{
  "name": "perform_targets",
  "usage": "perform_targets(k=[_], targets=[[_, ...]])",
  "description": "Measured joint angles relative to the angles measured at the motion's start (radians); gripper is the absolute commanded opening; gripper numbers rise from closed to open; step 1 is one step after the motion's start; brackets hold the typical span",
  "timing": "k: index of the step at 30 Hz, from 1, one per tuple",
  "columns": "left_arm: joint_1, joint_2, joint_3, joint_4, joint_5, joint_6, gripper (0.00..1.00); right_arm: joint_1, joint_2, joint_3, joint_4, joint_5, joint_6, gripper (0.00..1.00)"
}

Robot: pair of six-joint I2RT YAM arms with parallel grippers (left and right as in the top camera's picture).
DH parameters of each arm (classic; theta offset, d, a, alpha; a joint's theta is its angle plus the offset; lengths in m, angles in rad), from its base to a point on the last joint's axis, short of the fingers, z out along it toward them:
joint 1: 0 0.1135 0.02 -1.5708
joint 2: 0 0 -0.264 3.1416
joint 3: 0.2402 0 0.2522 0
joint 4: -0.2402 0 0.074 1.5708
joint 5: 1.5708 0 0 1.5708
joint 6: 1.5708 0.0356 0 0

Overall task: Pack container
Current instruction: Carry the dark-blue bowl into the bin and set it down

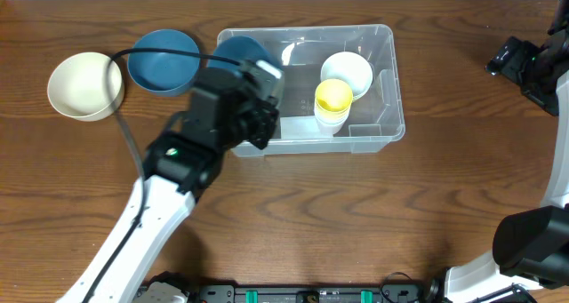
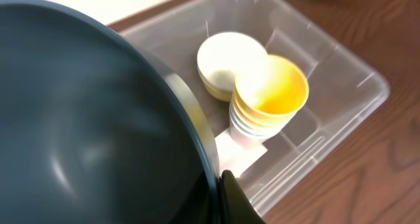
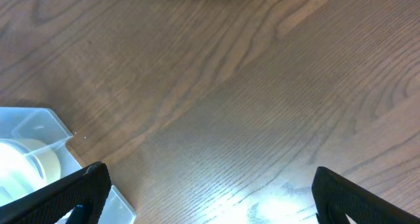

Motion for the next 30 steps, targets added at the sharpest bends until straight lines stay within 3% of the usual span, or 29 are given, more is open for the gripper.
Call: perform_targets(k=[9, 27, 30], targets=[[-0.064, 0.188, 0.000, 0.096, -0.127, 0.025, 0.06, 0.000, 0.000, 0.000, 0.000, 0.000, 0.000, 0.99], [-0.113, 0.468, 0.000, 0.257, -0.181, 0.040, 0.06, 0.000, 0.000, 0.000, 0.000, 0.000, 0.000, 0.99], [-0.114, 0.479, 0.003, 0.263, -0.192, 0.041, 0.12, 0.000, 0.000, 0.000, 0.000, 0.000, 0.000, 0.99]])
